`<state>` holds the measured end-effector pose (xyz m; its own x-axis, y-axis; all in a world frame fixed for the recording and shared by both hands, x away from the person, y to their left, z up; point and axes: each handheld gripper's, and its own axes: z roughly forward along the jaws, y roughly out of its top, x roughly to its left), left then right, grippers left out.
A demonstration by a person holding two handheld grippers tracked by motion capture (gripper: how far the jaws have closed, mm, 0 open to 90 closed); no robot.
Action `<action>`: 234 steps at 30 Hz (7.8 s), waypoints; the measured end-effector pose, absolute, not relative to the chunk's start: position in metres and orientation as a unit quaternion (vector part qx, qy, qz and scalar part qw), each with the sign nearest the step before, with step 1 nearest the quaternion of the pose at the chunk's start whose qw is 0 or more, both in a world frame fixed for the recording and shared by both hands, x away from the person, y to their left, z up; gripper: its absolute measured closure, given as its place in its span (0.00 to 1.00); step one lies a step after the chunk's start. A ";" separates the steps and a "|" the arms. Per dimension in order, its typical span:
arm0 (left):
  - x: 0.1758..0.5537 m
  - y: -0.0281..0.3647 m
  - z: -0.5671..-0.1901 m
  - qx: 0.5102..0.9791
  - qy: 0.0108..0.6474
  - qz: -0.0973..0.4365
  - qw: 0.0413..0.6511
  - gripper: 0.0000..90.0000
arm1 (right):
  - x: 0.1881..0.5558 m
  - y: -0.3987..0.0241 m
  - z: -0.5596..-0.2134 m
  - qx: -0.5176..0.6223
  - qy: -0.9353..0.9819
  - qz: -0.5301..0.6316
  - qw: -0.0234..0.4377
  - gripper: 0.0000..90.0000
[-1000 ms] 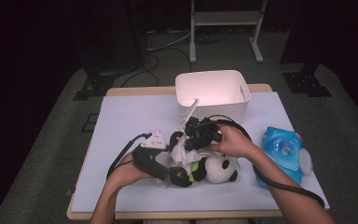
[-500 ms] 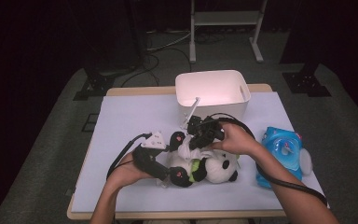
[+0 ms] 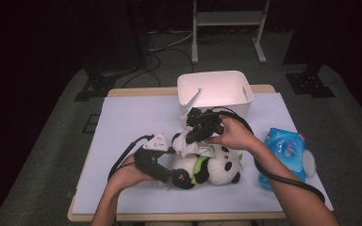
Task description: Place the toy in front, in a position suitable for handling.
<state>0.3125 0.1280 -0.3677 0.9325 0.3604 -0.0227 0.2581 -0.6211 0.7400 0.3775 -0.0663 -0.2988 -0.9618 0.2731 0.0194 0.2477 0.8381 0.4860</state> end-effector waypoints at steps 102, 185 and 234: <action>0.331 0.151 -0.364 0.861 0.189 0.068 0.467 0.56 | 0.359 -0.212 -0.360 0.267 0.927 0.265 -0.003 0.94; 0.337 0.150 -0.366 0.856 0.222 0.002 0.467 0.25 | 0.370 -0.166 -0.331 0.201 0.939 0.280 -0.016 0.94; 0.363 0.110 -0.345 0.888 0.130 0.066 0.436 0.42 | 0.376 -0.167 -0.318 0.187 0.921 0.341 0.005 0.94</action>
